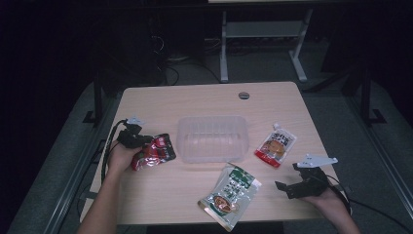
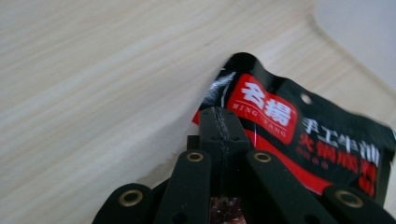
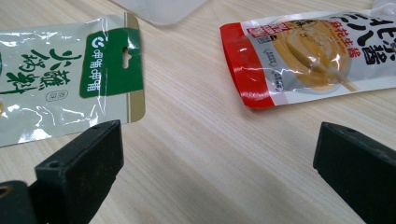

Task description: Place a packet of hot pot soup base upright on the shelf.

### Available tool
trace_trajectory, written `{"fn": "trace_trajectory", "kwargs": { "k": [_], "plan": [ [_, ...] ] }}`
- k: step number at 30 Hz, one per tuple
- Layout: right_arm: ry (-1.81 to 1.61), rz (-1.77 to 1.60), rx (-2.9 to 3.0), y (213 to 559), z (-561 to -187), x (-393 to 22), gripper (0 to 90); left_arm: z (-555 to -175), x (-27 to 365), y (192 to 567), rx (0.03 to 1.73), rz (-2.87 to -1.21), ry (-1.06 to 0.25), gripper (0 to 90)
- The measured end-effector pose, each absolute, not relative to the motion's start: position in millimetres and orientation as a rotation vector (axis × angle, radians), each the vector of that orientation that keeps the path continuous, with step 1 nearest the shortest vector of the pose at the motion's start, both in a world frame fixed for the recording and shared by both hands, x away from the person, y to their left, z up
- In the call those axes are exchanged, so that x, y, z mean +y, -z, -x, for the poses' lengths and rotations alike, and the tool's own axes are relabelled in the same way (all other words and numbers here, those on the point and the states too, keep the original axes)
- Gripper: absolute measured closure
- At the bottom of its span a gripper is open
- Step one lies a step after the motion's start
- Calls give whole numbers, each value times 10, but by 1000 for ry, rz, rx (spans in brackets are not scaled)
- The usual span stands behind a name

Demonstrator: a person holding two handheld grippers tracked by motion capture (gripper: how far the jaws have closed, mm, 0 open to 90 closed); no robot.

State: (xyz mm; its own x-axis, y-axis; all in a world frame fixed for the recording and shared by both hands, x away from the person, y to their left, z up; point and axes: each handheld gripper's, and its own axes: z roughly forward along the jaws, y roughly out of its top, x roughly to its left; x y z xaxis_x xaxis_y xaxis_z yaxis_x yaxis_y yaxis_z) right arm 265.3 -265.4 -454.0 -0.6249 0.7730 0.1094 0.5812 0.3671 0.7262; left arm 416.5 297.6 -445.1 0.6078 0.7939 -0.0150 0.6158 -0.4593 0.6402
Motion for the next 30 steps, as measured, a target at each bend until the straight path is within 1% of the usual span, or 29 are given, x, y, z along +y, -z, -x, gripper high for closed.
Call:
{"fn": "trace_trajectory", "kwargs": {
  "k": [4, 10, 17, 22, 30],
  "plan": [
    [-1106, -1205, 2383, 4539, -2653, -2652, 13, -4135, 3009, 4418, 1101, -2222, -366, 899],
    [-1104, -1193, 2388, 4540, -2650, -2653, 13, -4047, 3148, 4301, 1116, -2212, -413, 899],
    [-1100, -1204, 2396, 4542, -2647, -2636, 14, -4046, 3242, 4369, 1157, -2209, -405, 899],
    [-1099, -1197, 2394, 4543, -2647, -2642, 14, -4052, 3218, 4418, 1151, -2232, -374, 899],
    [-1095, -1212, 2389, 4540, -2636, -2642, 14, -3916, 3165, 4441, 1112, -2260, -300, 899]
  ]
}}
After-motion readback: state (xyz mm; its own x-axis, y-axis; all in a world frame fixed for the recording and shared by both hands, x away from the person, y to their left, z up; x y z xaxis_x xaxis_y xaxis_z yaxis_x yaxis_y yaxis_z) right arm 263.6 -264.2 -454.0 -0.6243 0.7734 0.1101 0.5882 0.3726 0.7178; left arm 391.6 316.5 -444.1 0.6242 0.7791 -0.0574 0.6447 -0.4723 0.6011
